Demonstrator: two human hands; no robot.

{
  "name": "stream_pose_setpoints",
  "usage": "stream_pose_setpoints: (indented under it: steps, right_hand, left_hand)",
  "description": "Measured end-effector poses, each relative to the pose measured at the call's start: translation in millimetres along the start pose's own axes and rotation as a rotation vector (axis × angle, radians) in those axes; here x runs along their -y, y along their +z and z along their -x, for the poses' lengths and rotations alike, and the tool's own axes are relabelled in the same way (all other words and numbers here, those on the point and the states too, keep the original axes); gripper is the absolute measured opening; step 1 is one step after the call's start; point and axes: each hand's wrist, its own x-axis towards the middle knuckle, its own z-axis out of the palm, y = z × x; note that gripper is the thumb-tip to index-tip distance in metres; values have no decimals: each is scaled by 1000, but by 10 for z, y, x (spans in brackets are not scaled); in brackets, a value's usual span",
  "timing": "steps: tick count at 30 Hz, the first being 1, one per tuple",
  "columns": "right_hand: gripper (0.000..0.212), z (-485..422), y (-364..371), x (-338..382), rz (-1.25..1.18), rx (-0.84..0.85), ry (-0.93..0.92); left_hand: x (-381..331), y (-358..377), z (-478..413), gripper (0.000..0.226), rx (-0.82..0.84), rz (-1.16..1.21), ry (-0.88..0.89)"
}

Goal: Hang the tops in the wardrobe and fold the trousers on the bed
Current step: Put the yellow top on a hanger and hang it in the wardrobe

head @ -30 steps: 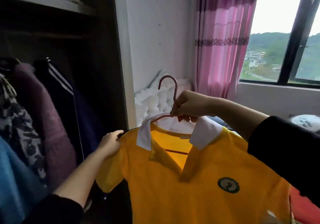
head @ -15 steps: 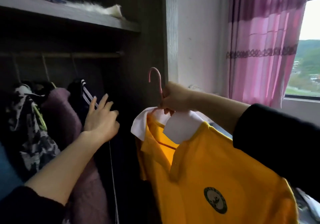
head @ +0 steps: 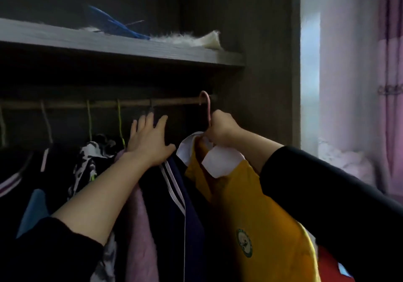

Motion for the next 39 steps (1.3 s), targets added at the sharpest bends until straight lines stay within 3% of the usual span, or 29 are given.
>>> stream_pose_setpoints:
  steps: [6,14,26,32,35,39]
  right_hand:
    - [13,-633,193,101,-80,-56,34]
    - [13,-1219,544,172,-266,-109,117]
    - [10,-1190,810,-2,99,17,-35]
    - [25,-686,678,-59,232,40,-122]
    - [38,-313,524,-78,348,5,-178]
    - [46,203,389,-90,343,15,-209]
  left_hand:
    - [270,-42,-530,97,-15,-58,-91]
    - [503,55,-747,101,-141,-93,-15]
    - [451,35,-709,100,-72,-66,-81]
    - [272,-107,-427,82,20,51,-159]
    - [129,-39,-90,64,-19,164,-168]
    - [0,17,246,60,-50,273,-99]
